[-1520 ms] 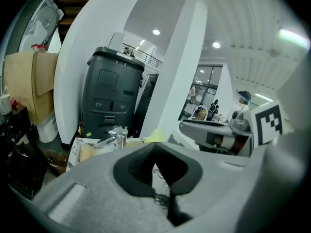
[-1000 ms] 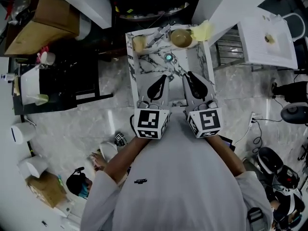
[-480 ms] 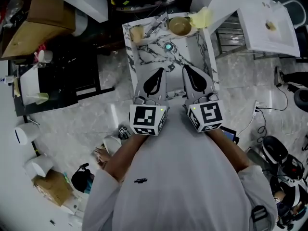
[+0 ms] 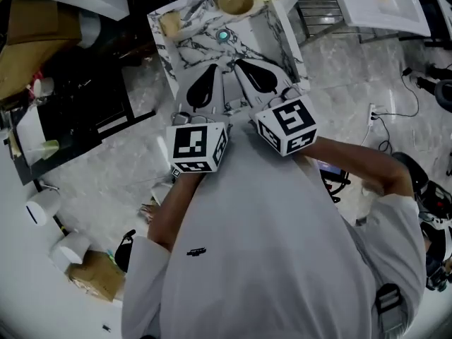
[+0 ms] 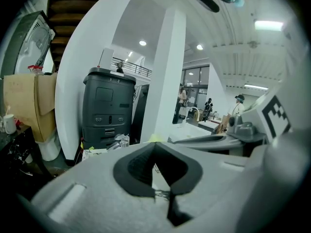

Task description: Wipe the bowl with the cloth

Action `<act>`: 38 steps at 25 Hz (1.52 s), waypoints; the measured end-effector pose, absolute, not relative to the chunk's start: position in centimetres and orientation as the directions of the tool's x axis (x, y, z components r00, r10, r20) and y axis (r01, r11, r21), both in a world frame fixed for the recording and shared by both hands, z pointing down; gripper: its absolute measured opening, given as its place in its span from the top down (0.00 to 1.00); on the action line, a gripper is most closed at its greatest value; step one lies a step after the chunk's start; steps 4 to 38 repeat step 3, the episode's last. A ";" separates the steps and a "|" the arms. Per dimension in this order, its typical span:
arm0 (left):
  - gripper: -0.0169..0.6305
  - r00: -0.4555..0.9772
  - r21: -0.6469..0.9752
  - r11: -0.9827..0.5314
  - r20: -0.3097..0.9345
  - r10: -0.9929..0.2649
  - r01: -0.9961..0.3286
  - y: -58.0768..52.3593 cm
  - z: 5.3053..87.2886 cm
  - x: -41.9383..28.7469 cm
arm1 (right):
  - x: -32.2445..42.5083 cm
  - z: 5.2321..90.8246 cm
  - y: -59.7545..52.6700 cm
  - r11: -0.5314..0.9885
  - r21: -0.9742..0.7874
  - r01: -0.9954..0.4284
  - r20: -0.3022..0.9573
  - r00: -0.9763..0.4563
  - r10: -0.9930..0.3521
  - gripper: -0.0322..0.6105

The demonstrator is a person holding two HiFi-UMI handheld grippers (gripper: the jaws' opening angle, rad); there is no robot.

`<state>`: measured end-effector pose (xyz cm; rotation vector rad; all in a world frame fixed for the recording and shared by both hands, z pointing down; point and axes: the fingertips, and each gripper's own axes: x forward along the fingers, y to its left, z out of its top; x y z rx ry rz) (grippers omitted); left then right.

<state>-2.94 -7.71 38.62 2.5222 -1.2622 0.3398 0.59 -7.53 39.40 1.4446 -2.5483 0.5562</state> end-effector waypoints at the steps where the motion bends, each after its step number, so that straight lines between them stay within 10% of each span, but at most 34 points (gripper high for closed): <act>1: 0.97 0.582 0.155 -0.566 0.338 -0.740 -0.810 -7.6 38.8 -3.0 | 0.3 39.8 -7.6 0.476 -0.250 -0.843 0.325 -0.536 -0.779 0.96; 38: 0.97 0.573 0.149 -0.559 0.336 -0.747 -0.816 -7.4 39.2 -3.0 | -0.2 40.6 -7.4 0.500 -0.265 -0.825 0.337 -0.565 -0.754 0.96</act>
